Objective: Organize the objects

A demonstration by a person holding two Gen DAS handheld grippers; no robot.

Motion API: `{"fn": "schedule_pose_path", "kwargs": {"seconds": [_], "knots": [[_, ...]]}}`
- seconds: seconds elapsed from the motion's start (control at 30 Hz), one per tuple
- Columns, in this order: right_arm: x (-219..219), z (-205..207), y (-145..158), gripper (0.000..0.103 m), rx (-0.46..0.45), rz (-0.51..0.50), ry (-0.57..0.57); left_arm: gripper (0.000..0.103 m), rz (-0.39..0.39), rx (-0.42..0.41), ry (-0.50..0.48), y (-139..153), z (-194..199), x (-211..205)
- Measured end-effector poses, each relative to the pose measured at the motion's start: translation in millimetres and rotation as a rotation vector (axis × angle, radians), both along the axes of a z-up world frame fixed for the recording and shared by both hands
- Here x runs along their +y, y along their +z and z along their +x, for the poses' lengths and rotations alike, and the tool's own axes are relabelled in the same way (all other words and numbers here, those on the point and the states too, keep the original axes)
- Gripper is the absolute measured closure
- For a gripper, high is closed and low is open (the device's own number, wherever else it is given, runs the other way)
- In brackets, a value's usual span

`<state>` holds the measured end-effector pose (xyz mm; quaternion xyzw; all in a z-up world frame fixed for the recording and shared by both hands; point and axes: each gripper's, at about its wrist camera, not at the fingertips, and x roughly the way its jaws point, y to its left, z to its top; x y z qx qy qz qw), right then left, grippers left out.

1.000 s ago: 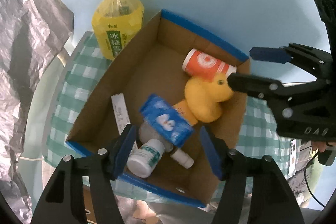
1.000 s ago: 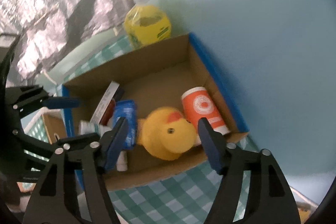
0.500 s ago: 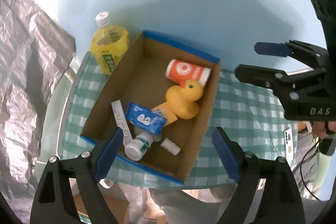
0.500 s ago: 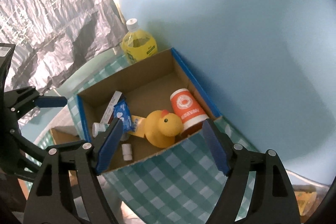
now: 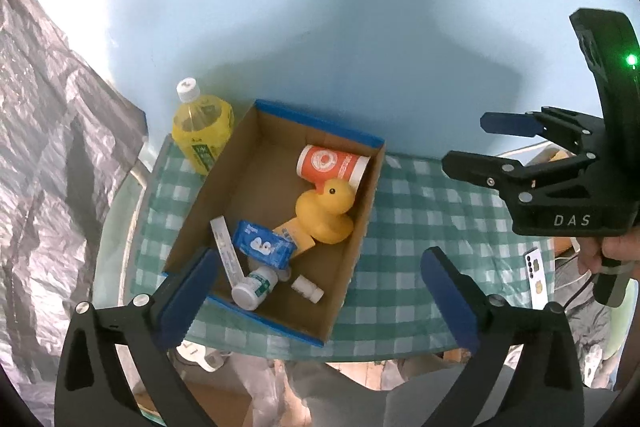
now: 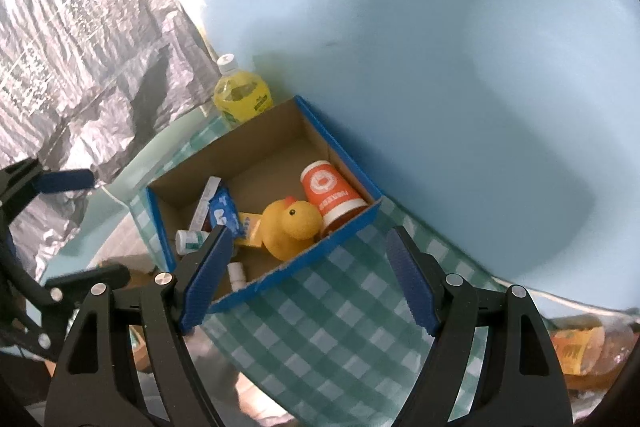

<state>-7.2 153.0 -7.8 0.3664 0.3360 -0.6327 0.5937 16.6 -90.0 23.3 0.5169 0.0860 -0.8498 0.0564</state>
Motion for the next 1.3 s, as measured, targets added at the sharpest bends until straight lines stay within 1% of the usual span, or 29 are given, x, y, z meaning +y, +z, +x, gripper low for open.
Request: {"fn": "schedule_pose_path", "kwargs": {"seconds": [0.23,0.4,0.57,0.63,0.8,0.97,1.17,1.3], "knots": [[14,-6,7,0.024,0.008,-0.012,-0.025,0.001,-0.005,-0.022,0.006,2,-1,3],[21,-7,6,0.024,0.014,-0.012,-0.035,0.001,0.003,-0.019,0.004,4,-3,6],[25,-8,5,0.024,0.002,-0.007,-0.044,0.001,-0.072,-0.025,-0.019,3,-5,16],[25,-8,4,0.024,0.000,-0.003,-0.041,0.001,-0.081,-0.027,-0.018,2,-5,16],[23,-4,2,0.024,0.019,0.008,-0.026,0.001,-0.076,-0.037,0.002,0,-5,12],[21,-4,2,0.024,0.018,0.013,-0.025,0.001,-0.076,-0.052,0.013,-3,-6,10],[20,-4,2,0.024,0.015,0.014,-0.024,0.001,-0.085,-0.078,0.005,-9,-8,11],[19,-3,1,0.024,0.016,0.025,-0.027,0.001,-0.064,-0.076,0.009,-9,-7,11]]}}
